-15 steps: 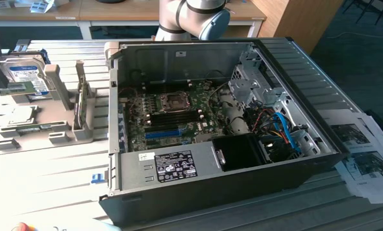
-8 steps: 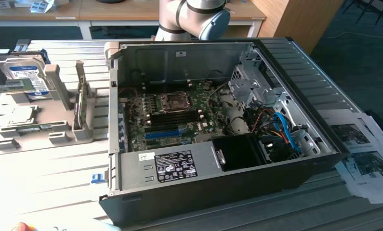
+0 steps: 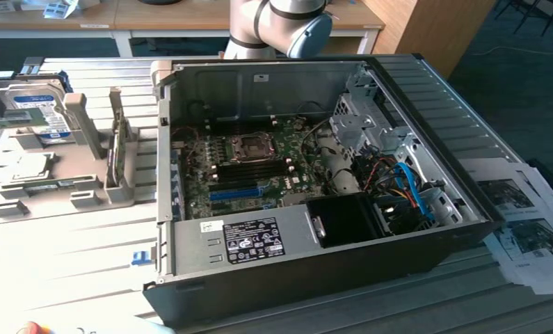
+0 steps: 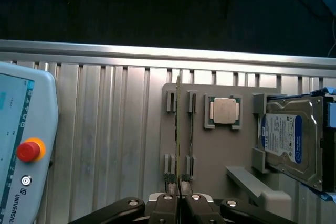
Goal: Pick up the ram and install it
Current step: 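Pick up the ram and move it above insertion slot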
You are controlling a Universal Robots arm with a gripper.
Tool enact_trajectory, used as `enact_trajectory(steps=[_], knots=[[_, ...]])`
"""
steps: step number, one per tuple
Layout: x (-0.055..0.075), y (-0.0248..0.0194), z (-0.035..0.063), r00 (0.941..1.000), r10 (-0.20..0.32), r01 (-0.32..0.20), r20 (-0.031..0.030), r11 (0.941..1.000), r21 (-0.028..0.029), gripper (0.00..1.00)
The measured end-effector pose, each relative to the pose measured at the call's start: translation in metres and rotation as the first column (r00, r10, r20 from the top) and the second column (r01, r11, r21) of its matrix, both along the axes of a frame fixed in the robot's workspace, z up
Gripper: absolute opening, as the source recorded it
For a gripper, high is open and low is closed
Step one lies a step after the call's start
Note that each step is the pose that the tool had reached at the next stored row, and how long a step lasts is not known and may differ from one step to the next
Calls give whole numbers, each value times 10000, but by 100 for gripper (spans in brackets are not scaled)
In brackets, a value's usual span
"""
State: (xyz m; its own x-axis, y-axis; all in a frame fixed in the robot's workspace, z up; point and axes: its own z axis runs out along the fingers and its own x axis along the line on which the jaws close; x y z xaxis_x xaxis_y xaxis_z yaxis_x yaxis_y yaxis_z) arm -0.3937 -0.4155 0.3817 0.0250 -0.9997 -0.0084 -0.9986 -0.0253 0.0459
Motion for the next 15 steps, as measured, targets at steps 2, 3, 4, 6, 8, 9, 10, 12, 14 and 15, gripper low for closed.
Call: enact_trajectory(steps=[2,3,4,6,8,9,10,12,14,15], knots=[[0,0,27,10000,0,0,0,10000,0,12],[0,0,39,10000,0,0,0,10000,0,12],[0,0,47,10000,0,0,1,10000,-1,12],[0,0,48,10000,0,0,1,10000,0,12],[0,0,49,10000,-1,1,-1,10000,-1,12],[0,0,49,10000,-11,11,-1,10000,-1,12],[0,0,48,10000,-31,31,0,10000,-1,12],[0,0,48,10000,-77,77,0,10000,-1,12],[0,1,49,9999,-150,150,-1,9999,-1,12],[0,0,49,9998,-187,187,-1,9998,-2,12]])
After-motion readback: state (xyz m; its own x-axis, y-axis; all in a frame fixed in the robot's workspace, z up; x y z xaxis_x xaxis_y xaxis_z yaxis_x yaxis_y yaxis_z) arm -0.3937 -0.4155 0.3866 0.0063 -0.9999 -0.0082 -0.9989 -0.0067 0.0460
